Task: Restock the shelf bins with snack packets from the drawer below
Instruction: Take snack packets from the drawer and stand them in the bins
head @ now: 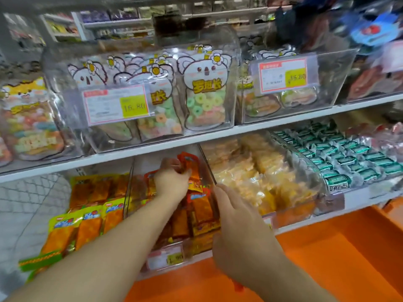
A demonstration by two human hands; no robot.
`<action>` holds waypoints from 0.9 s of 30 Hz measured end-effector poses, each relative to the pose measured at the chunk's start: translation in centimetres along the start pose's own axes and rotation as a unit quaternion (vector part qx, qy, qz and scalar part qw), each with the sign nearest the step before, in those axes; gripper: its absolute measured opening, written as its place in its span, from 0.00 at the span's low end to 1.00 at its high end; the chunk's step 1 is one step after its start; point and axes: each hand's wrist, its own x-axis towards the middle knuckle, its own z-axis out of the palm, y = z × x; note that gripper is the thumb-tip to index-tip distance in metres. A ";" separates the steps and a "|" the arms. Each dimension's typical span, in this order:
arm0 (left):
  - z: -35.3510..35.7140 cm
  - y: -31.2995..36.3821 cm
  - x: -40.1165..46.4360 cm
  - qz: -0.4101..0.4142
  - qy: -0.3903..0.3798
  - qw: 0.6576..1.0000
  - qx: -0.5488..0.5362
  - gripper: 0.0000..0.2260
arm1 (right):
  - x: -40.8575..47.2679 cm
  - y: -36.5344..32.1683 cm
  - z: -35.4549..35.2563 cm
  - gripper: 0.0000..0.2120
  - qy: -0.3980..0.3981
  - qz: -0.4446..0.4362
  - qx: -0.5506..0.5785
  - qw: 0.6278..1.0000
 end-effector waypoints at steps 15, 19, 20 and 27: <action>-1.9 -0.5 -0.5 0.048 -0.181 0.970 0.154 0.28 | 0.1 -0.1 0.3 0.42 0.011 -0.009 -0.005 1.000; -1.8 -1.0 -0.2 0.046 -0.198 0.970 0.132 0.34 | 0.2 -0.2 0.5 0.42 0.013 -0.004 -0.003 1.000; -1.7 -1.0 -0.2 0.048 -0.196 0.971 0.131 0.34 | 0.2 -0.2 0.5 0.43 0.013 -0.003 -0.003 1.000; -1.0 -1.2 -0.7 0.058 -0.170 0.975 0.129 0.34 | 0.3 0.1 0.6 0.43 0.014 -0.012 -0.006 1.000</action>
